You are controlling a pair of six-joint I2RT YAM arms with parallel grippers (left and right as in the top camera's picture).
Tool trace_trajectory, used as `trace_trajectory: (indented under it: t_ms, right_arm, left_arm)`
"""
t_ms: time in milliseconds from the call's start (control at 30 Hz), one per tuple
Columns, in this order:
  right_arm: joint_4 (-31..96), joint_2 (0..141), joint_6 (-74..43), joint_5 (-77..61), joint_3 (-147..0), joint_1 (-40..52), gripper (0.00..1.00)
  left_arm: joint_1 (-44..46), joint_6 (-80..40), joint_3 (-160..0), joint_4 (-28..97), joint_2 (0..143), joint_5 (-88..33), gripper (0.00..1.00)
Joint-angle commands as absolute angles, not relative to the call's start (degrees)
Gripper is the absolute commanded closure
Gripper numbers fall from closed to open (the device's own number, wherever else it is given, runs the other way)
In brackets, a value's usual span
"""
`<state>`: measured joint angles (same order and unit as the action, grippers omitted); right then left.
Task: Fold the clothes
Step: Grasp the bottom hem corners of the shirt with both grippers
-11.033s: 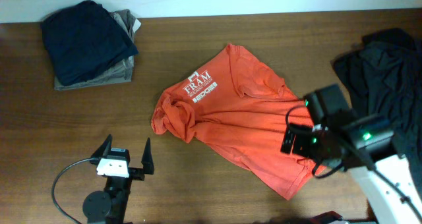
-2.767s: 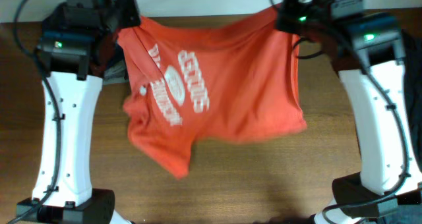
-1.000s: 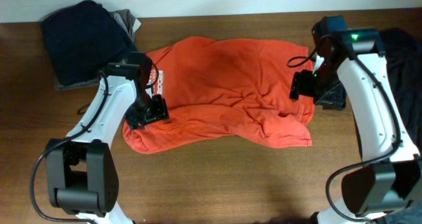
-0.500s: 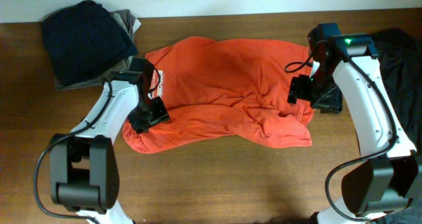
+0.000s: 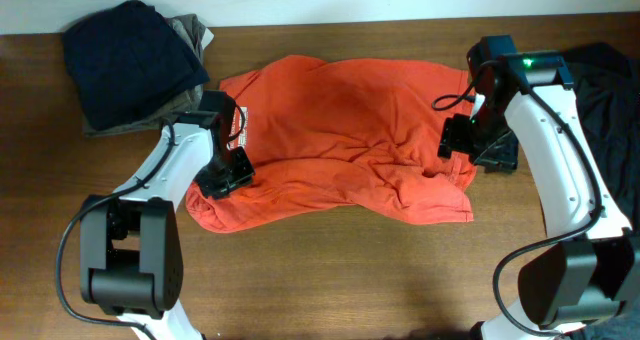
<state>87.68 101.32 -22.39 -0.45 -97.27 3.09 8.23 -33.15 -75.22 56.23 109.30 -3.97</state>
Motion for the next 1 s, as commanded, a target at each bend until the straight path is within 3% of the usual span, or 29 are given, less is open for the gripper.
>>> trace_trajectory:
  t_ms: [0, 167, 500, 667, 967]
  right_arm:
    - [87.99, 100.07, -24.53, -0.25, -96.36, 3.38, 0.25]
    - [85.58, 100.01, -25.87, -1.72, -89.89, 3.40, 0.25]
    - [72.82, 99.94, -30.57, -1.63, -74.04, 3.22, 0.26]
    - [67.35, 99.94, -32.47, -0.99, -69.65, 1.63, 0.36]
    - [63.75, 99.94, -30.68, 0.01, -66.08, -4.16, 0.41]
  left_arm:
    - [8.14, -33.17, -74.96, 56.21, 109.84, -2.76, 0.85]
    - [8.14, -33.19, -74.24, 56.10, 109.84, -2.48, 0.99]
    - [8.10, -32.95, -73.17, 56.16, 109.84, -1.08, 0.99]
    - [8.10, -32.95, -73.17, 56.18, 109.84, -1.10, 0.99]
    - [8.10, -32.97, -73.17, 56.16, 109.84, -1.28, 0.99]
